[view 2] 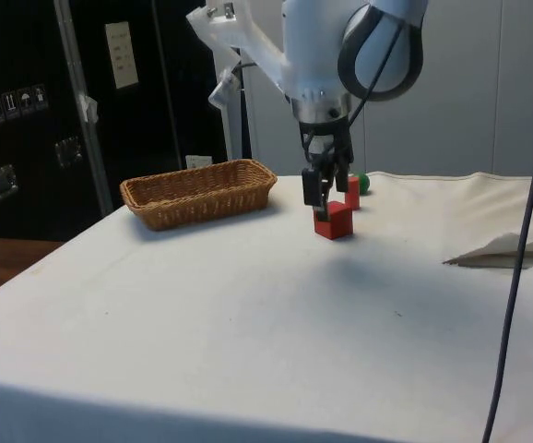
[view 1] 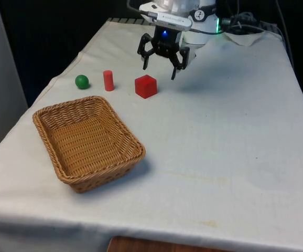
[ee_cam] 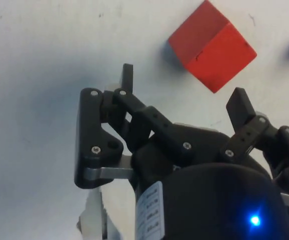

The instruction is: Pick up the object to the left of the cylinder and place it into the basket.

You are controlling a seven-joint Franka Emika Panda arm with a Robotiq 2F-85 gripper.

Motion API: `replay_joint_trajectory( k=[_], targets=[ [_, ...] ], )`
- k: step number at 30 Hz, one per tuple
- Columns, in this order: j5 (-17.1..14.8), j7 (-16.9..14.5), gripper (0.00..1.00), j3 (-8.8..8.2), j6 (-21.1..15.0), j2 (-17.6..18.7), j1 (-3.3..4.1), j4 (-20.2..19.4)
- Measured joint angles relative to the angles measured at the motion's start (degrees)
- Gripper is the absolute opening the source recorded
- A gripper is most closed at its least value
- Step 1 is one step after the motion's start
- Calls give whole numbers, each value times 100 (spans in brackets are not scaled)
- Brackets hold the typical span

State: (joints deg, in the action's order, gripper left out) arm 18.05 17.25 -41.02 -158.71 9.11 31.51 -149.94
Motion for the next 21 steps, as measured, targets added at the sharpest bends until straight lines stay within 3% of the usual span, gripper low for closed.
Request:
replay_joint_trajectory(
  k=[21],
  targets=[
    [0,556,100,-46,-722,258,-34,52]
  ],
)
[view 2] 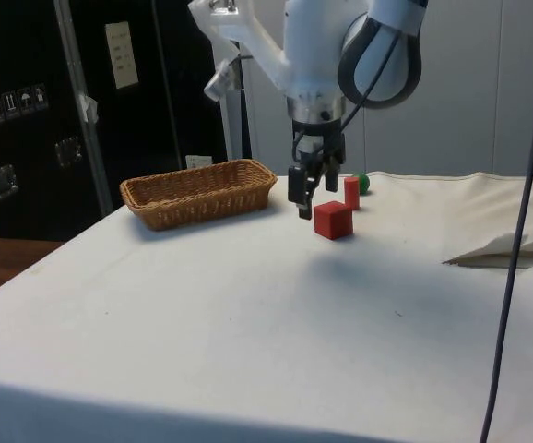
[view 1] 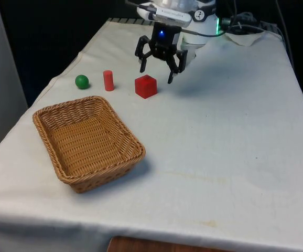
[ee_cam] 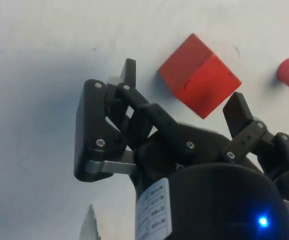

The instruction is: Pick up the object to the left of the cylinder and place it into the basket.

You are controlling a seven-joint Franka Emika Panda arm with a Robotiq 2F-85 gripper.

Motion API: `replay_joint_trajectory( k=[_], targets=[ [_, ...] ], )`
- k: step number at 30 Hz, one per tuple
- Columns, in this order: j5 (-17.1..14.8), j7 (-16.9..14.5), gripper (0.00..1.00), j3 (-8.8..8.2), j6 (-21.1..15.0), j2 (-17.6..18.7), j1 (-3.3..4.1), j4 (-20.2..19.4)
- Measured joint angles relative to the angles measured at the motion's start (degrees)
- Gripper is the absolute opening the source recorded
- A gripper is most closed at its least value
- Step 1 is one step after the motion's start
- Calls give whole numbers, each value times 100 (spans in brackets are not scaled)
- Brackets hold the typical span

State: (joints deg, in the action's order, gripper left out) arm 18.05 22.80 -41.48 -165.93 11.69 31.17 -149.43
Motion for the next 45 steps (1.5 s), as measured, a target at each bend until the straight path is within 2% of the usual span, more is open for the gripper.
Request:
replay_joint_trajectory(
  k=[18,24,38,40,44,45],
  targets=[
    [0,17,100,-286,-602,229,-52,-155],
    [0,92,100,-327,-859,327,-63,-269],
    [0,424,100,-350,-1656,871,-115,-361],
    [0,481,81,-355,-1770,940,-120,-367],
    [0,527,35,-361,-1845,974,-126,-372],
    [0,533,21,-367,-1856,980,-126,-372]
  ],
)
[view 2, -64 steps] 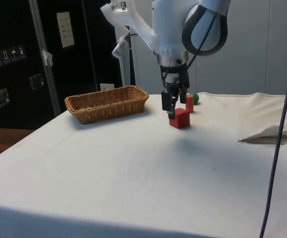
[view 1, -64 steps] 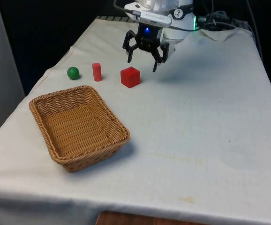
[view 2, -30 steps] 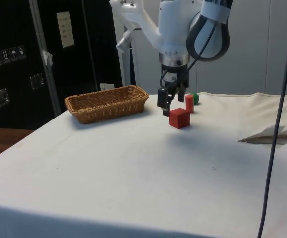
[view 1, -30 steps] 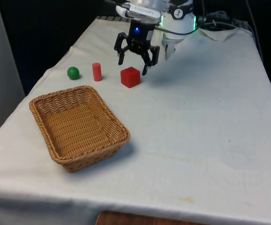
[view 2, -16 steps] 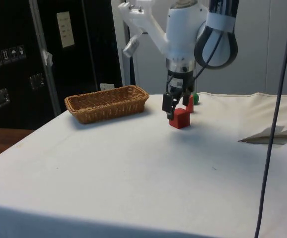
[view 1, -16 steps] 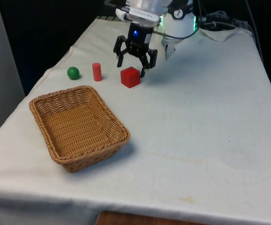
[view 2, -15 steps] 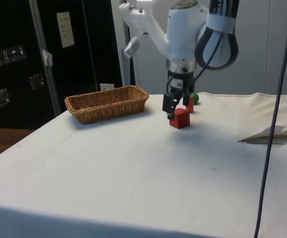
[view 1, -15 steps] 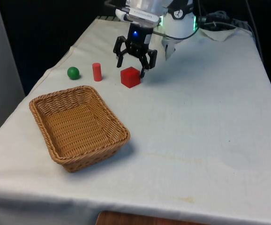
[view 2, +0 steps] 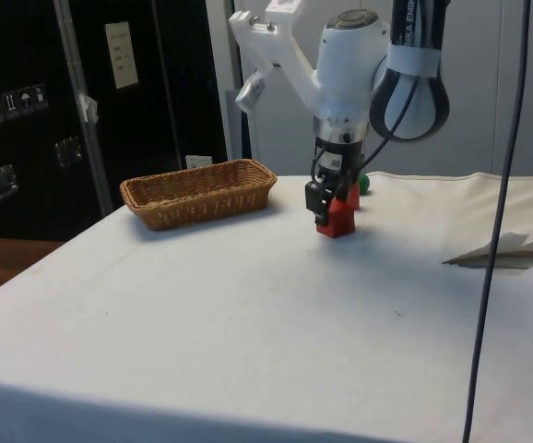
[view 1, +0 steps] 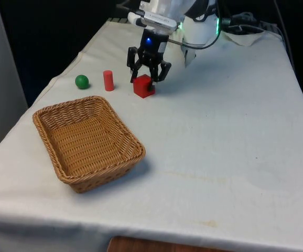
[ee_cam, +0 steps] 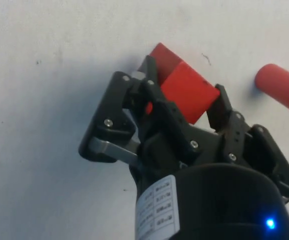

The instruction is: Pick up the object to the left of the cylinder and place it into the basket.

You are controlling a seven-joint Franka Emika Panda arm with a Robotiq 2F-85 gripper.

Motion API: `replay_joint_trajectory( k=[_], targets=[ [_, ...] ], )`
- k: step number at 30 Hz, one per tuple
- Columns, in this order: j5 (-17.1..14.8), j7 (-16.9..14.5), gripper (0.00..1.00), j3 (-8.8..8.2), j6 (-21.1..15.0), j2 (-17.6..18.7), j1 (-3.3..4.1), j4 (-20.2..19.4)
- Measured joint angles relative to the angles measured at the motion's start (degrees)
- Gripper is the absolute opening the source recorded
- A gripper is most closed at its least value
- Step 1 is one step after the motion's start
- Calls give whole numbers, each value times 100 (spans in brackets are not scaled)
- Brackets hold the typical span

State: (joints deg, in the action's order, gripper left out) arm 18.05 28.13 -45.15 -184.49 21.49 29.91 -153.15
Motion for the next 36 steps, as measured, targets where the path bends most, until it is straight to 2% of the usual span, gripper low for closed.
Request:
replay_joint_trajectory(
  k=[1,2,3,14,36],
  targets=[
    [0,0,14,0,0,0,0,0],
    [0,11,14,0,-17,0,0,0],
    [0,11,3,0,-23,0,0,0],
    [0,23,3,-11,-40,0,0,23],
    [0,17,3,-178,487,-86,-6,963]
  ],
)
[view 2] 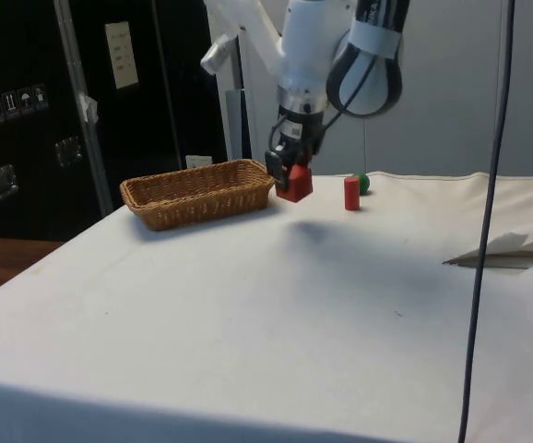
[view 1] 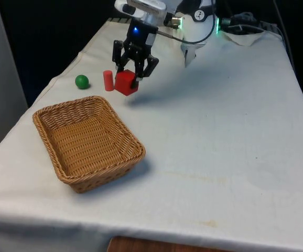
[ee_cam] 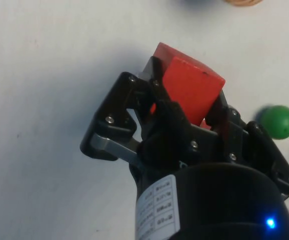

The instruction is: Pick up the object to the left of the cylinder and place it into the basket.

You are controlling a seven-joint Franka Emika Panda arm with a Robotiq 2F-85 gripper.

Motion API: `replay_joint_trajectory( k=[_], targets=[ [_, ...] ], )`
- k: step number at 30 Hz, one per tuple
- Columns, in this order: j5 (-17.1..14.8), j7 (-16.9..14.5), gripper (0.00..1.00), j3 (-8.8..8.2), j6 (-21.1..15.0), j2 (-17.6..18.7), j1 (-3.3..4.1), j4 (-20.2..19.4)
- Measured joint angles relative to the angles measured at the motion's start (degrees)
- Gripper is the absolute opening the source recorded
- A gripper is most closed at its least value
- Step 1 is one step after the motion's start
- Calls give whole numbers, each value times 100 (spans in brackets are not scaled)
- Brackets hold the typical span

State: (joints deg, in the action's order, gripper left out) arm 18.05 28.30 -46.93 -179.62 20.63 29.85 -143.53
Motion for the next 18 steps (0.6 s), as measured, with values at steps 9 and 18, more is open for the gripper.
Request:
replay_joint_trajectory(
  k=[9,18],
  targets=[
    [0,-52,3,-126,80,-69,-6,241],
    [0,-63,3,-189,80,-195,-29,361]
  ],
)
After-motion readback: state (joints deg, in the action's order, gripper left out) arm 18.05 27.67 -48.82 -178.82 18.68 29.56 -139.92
